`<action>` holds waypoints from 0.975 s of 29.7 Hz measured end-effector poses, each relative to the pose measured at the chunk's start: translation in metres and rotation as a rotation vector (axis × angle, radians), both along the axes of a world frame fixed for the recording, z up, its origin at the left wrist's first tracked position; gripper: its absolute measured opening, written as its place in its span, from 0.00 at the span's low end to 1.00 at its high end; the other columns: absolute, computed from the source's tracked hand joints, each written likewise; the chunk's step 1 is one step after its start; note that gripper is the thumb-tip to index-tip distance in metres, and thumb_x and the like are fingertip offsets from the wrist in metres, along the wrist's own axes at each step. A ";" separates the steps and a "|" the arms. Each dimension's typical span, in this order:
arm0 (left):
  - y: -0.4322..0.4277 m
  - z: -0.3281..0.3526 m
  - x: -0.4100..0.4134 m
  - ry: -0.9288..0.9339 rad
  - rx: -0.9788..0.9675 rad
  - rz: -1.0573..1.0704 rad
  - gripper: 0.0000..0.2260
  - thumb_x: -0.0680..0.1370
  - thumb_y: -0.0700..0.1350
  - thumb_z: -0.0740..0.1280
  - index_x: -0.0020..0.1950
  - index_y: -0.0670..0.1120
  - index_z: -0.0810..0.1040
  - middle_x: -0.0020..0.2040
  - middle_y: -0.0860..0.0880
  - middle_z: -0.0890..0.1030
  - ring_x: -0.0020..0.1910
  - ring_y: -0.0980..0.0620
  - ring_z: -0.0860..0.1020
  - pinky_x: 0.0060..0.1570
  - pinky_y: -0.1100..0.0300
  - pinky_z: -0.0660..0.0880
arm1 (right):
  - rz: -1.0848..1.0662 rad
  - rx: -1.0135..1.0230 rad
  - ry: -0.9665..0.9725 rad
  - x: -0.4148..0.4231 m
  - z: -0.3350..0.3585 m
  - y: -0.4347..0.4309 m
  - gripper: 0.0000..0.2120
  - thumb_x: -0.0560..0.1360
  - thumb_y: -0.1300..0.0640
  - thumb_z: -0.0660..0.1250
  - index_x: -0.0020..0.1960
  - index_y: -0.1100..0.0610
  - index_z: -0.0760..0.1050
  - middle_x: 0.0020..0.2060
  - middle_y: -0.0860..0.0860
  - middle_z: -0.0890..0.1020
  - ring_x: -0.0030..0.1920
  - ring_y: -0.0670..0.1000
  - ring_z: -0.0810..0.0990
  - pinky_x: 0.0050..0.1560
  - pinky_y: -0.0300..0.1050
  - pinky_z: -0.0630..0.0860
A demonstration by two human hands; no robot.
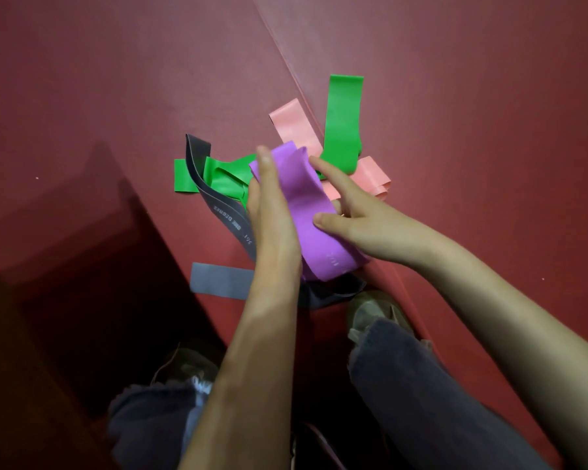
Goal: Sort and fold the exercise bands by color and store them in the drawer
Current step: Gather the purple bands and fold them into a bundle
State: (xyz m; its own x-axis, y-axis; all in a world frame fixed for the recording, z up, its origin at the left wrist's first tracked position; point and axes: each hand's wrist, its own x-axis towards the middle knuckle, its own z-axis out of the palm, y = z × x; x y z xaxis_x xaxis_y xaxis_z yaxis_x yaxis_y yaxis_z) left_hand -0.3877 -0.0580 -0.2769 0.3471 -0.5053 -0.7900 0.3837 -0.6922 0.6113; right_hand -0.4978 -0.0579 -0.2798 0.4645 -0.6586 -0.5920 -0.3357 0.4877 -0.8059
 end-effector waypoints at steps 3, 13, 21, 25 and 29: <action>0.002 0.003 -0.004 -0.067 -0.110 -0.035 0.12 0.75 0.54 0.65 0.53 0.48 0.76 0.47 0.52 0.80 0.44 0.56 0.79 0.46 0.63 0.75 | -0.032 -0.003 0.020 0.003 0.000 0.001 0.34 0.74 0.63 0.61 0.74 0.50 0.49 0.55 0.53 0.78 0.51 0.46 0.75 0.67 0.50 0.67; 0.005 0.002 -0.004 0.057 -0.098 -0.015 0.25 0.71 0.63 0.61 0.60 0.47 0.75 0.54 0.47 0.80 0.50 0.48 0.80 0.54 0.51 0.76 | -0.160 0.036 -0.029 0.008 0.002 0.000 0.34 0.72 0.65 0.59 0.67 0.34 0.54 0.44 0.72 0.79 0.32 0.60 0.73 0.45 0.57 0.79; 0.009 -0.001 -0.008 -0.031 -0.182 -0.116 0.10 0.74 0.49 0.66 0.54 0.47 0.74 0.51 0.44 0.80 0.49 0.48 0.79 0.57 0.50 0.75 | -0.070 -0.007 0.150 0.005 0.005 -0.001 0.30 0.74 0.67 0.58 0.72 0.48 0.56 0.39 0.49 0.80 0.37 0.42 0.79 0.45 0.37 0.77; 0.005 -0.003 -0.003 -0.111 -0.190 -0.038 0.09 0.76 0.49 0.64 0.54 0.48 0.75 0.52 0.45 0.80 0.52 0.48 0.79 0.59 0.48 0.74 | 0.066 -0.292 0.343 0.007 0.002 0.009 0.35 0.74 0.55 0.58 0.72 0.36 0.42 0.39 0.61 0.81 0.37 0.60 0.78 0.45 0.50 0.75; -0.001 -0.002 -0.002 -0.148 -0.200 -0.020 0.11 0.77 0.47 0.63 0.56 0.44 0.76 0.50 0.46 0.80 0.49 0.50 0.78 0.58 0.51 0.75 | 0.041 -0.427 0.328 0.007 0.004 0.014 0.33 0.72 0.51 0.56 0.70 0.34 0.43 0.34 0.60 0.80 0.30 0.59 0.75 0.36 0.50 0.72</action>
State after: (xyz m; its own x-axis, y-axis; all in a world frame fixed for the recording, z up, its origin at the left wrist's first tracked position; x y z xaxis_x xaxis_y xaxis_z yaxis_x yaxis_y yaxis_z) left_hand -0.3896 -0.0588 -0.2788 0.4399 -0.6547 -0.6147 0.2671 -0.5581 0.7856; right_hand -0.4908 -0.0434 -0.2761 0.3308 -0.8575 -0.3939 -0.6150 0.1207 -0.7792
